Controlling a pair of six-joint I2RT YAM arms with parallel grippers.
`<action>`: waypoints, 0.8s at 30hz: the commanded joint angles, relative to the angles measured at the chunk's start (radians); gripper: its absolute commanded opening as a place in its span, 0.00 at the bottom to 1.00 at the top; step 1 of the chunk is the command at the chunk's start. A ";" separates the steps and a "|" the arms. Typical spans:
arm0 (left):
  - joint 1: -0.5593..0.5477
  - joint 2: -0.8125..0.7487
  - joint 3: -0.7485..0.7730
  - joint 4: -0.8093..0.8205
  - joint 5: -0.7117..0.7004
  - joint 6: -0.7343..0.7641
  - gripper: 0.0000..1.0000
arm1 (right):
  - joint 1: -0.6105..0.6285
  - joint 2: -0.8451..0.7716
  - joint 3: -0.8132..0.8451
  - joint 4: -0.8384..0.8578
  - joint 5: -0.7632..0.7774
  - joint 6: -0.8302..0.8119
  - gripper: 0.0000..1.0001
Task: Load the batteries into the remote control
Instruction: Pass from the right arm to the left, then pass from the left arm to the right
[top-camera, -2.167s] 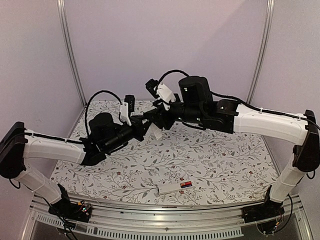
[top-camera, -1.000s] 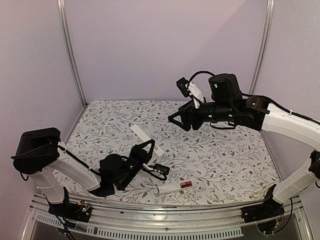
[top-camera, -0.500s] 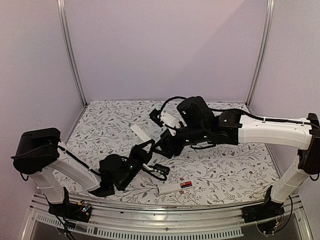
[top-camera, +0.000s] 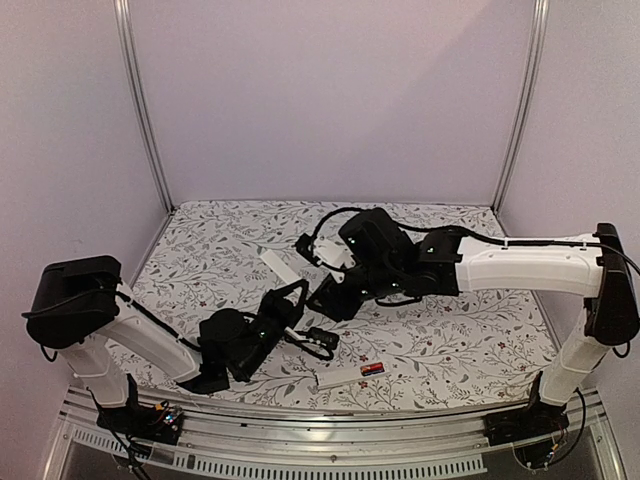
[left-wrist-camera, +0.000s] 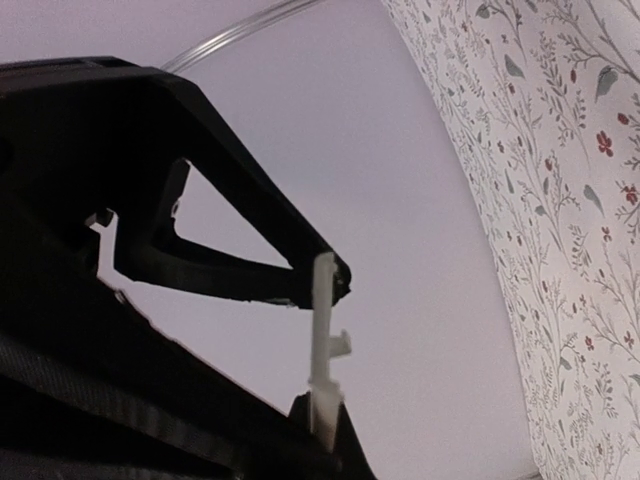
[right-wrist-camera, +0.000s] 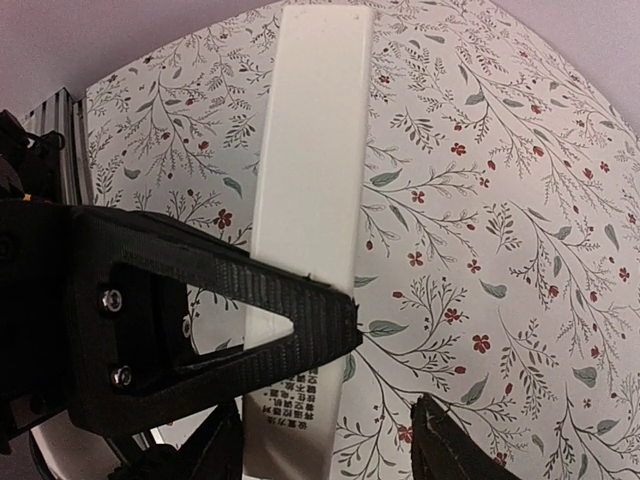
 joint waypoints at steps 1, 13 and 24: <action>-0.013 0.007 0.010 0.522 0.016 -0.022 0.00 | 0.005 0.044 0.003 0.006 0.052 -0.006 0.53; -0.011 -0.003 0.015 0.522 0.004 -0.027 0.00 | 0.005 0.063 0.016 0.012 0.065 -0.039 0.30; -0.011 0.003 0.017 0.521 -0.021 -0.036 0.16 | -0.007 0.029 0.001 0.014 0.082 -0.050 0.18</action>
